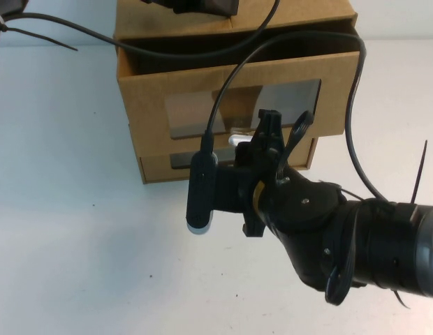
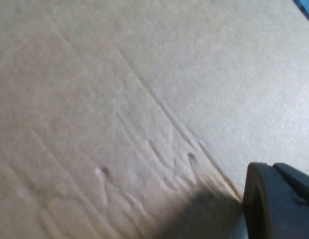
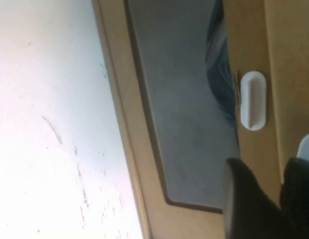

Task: Open the shoe box
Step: 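Pull the top drawer of the cardboard box fully open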

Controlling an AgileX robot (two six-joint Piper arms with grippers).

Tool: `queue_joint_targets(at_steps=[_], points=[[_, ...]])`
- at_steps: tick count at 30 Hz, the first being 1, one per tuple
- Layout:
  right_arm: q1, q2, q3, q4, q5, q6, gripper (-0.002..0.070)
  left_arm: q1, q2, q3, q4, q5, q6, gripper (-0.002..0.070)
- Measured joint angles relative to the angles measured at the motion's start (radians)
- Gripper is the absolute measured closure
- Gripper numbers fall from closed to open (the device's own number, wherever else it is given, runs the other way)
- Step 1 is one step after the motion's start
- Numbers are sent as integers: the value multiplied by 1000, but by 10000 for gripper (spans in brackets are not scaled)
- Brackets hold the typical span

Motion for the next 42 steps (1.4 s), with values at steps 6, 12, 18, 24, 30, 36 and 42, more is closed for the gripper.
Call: queue_joint_targets(at_steps=[6, 12, 18, 24, 30, 36, 42], points=[[0, -9, -4, 60, 8, 13, 514, 0, 0, 0, 0, -2, 0, 680], [0, -32, -4, 105, 8, 13, 514, 0, 0, 0, 0, -2, 0, 680], [0, -32, -4, 93, 6, 13, 514, 0, 0, 0, 0, -4, 0, 680], [0, -77, -4, 119, 16, 13, 514, 2, 1, 0, -6, -5, 2, 680], [-2, -101, -4, 119, 5, -17, 514, 7, 2, 0, -11, -5, 2, 680], [-6, -64, -4, 96, -14, -28, 514, 7, 2, 2, -11, -5, 4, 680], [-7, -41, -4, 62, -16, -28, 514, 7, 2, 2, -13, -5, 4, 680]])
